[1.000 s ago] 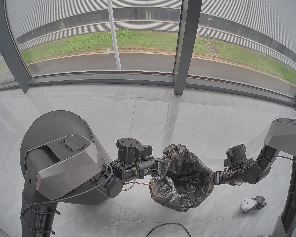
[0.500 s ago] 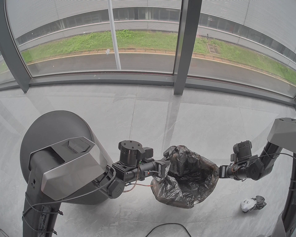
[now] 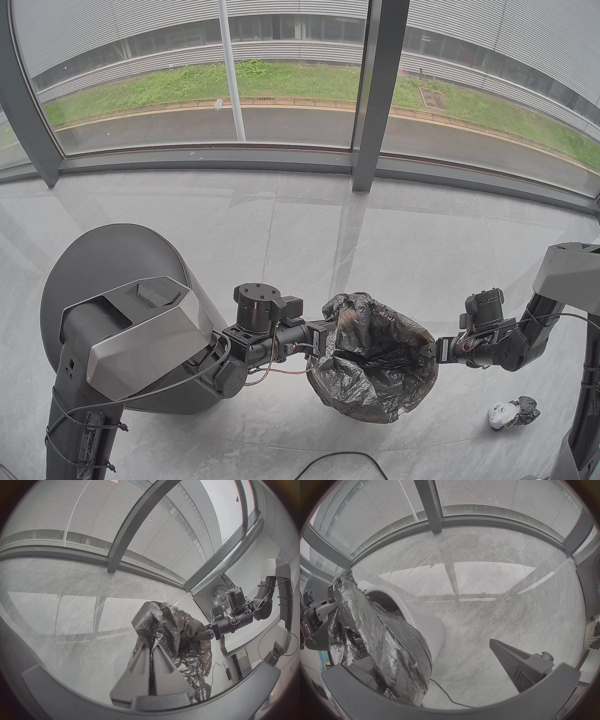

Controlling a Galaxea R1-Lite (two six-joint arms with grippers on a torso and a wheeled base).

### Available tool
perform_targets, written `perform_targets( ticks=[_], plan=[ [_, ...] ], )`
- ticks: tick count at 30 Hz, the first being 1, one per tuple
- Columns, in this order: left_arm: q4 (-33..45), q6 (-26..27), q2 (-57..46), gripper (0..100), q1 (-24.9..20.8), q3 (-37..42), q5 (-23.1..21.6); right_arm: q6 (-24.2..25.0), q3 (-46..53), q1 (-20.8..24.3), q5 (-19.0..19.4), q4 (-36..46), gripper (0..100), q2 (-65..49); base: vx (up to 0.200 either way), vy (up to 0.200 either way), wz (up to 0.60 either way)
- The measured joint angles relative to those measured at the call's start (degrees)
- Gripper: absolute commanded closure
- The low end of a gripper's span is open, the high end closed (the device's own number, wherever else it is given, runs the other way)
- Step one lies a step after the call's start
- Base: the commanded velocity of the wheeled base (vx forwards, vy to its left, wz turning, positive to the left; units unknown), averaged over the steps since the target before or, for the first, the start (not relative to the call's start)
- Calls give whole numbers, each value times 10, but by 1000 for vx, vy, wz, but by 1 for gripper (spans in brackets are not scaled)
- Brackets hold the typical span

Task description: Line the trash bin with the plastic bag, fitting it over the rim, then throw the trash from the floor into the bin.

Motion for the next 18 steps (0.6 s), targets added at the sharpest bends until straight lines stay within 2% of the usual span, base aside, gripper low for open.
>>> perform_targets(
  ticks=[10, 11, 18],
  plan=[
    [-1, 15, -12, 100, -8, 47, 0, -3, 23, 7, 2, -12, 0, -26, 0, 0, 0],
    [-1, 15, -13, 0, -10, 50, 0, -3, 26, 7, 2, -13, 0, -29, 0, 0, 0],
    [1, 15, -17, 0, -13, 63, 24, -4, 38, 7, 2, -13, 0, -37, 0, 0, 0]
  ],
)
